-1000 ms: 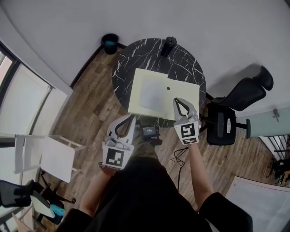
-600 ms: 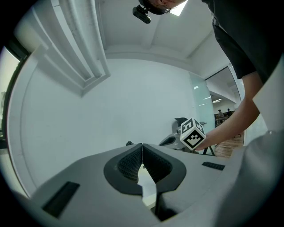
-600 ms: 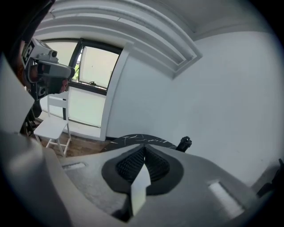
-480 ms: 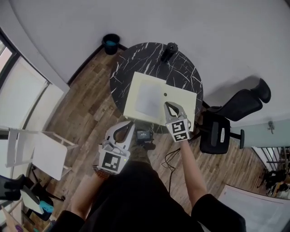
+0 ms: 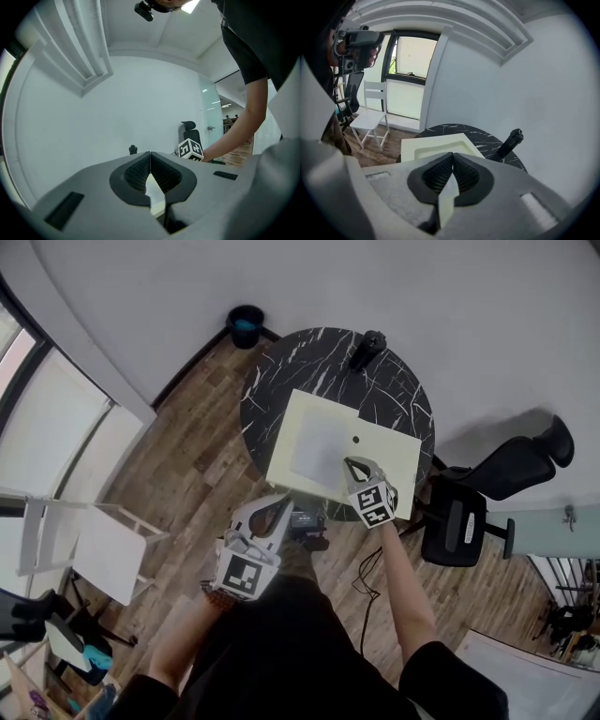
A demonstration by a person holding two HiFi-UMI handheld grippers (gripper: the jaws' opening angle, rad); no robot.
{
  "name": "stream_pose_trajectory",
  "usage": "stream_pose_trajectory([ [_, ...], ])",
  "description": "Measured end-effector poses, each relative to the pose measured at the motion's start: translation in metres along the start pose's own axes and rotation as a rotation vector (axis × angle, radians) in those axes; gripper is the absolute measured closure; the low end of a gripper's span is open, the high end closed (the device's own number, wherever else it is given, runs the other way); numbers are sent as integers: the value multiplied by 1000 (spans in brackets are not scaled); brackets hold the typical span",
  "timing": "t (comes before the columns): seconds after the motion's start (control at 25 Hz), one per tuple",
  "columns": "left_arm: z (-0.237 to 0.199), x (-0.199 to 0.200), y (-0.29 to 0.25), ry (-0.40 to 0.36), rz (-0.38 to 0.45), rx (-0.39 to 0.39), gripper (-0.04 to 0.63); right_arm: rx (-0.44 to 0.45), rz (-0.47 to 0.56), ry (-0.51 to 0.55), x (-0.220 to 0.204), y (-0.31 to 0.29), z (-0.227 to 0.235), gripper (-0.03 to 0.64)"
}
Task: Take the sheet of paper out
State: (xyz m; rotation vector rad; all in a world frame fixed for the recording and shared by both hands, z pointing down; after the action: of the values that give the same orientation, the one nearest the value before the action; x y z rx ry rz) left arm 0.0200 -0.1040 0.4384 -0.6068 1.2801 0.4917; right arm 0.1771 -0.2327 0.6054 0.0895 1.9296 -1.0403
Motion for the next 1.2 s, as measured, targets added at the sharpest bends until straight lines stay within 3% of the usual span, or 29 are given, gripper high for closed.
stream_pose_trajectory([
  [0.36,-4,-19,-19,22,-50,-25,594,52,-111,-44,-41,-47,7,617],
  [0.56,0,-38,-29,-121,-68,-107,593,79,-158,-34,-56,-67,5,617],
  [0.72,-2,-37,-44,-75,-72,-122,592,96,-182,-33,-62,-79,3,616],
  [0.84,-4,-35,-61,-71,-64,-140,593,118,-209,-35,-70,-86,2,554],
  [1.2,-22,-37,-124,-60,-44,-139,593,149,-248,-27,-83,-104,5,554],
])
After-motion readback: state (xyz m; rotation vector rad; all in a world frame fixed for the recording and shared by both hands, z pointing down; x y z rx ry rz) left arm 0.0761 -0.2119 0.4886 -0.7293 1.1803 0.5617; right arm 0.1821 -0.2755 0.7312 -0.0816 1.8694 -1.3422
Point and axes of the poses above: the fingertips, and each gripper's own axes: y backward along the fingers, z to its right, x out of its top, the point moved 1 cm from there along y, backward along the fingers, and after that the axes turned 10 degrees about -y, right-handed, at the moved point
